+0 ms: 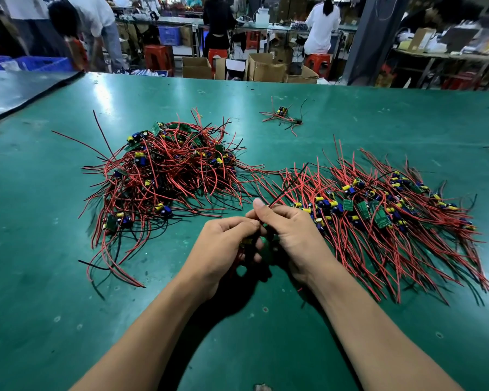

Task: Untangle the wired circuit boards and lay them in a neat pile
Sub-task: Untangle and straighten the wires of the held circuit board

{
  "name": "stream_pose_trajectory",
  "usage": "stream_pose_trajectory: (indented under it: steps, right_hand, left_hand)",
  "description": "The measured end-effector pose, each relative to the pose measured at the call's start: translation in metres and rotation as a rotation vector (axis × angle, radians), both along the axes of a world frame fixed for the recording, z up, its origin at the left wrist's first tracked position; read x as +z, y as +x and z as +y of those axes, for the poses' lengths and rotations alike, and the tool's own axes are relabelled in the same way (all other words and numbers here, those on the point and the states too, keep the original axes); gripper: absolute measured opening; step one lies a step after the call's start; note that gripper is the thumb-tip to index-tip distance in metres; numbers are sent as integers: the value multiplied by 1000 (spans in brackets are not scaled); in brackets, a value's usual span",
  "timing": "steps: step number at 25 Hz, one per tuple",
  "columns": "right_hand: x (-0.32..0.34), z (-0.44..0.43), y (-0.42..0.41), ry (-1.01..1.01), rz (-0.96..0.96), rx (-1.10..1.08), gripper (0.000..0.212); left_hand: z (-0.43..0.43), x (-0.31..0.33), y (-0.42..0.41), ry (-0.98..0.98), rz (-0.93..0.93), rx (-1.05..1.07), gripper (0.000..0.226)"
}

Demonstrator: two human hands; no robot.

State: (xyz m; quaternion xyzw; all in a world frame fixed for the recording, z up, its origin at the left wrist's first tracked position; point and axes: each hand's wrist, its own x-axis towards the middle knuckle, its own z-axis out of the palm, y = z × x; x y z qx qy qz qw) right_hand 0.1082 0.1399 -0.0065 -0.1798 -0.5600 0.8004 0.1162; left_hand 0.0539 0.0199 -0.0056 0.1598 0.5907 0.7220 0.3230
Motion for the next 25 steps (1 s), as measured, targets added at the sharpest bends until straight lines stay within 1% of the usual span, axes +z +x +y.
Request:
stream_pose_trajectory:
  steps: [2, 6, 8, 12, 14, 16, 17, 19, 21, 22, 23, 25]
  right_hand:
    - [-4, 2, -1, 55, -6, -46, 32]
    - [-11, 12, -3, 372, -39, -175, 31]
    - [-12, 17, -4, 425, -38, -222, 33]
    - [-11, 26, -4, 318, -16, -308, 35]
    - [-11, 28, -5, 295, -3, -315, 36]
    - [-10, 29, -5, 247, 1, -278, 37]
    - [-10, 29, -4, 224, -11, -222, 38]
    - [-9, 26, 0, 195, -58, -20, 36]
    - [-7, 21, 4, 152, -77, 148, 30]
    - [-7, 19, 5, 136, -71, 158, 27]
    - [-7, 18, 5, 142, -66, 119, 26]
    - [-6, 20, 2, 238, -57, -46, 24]
  left_hand:
    - [-1, 0, 1, -26, 59, -17, 28]
    - [-1, -2, 4, -117, 234, -69, 25]
    - [-2, -2, 4, -135, 258, -137, 24]
    - [-4, -1, 3, -179, 292, -249, 22]
    - [-3, -1, 4, -201, 285, -246, 22]
    - [-1, -2, 6, -189, 242, -187, 22]
    - [1, -3, 7, -166, 215, -148, 23]
    - [2, -4, 7, -107, 167, -81, 25]
    - [1, -4, 6, -73, 133, -36, 25]
    - [1, -4, 4, -75, 124, -24, 25]
    - [0, -4, 3, -83, 119, -23, 24]
    - [-2, -4, 2, -100, 123, -57, 23]
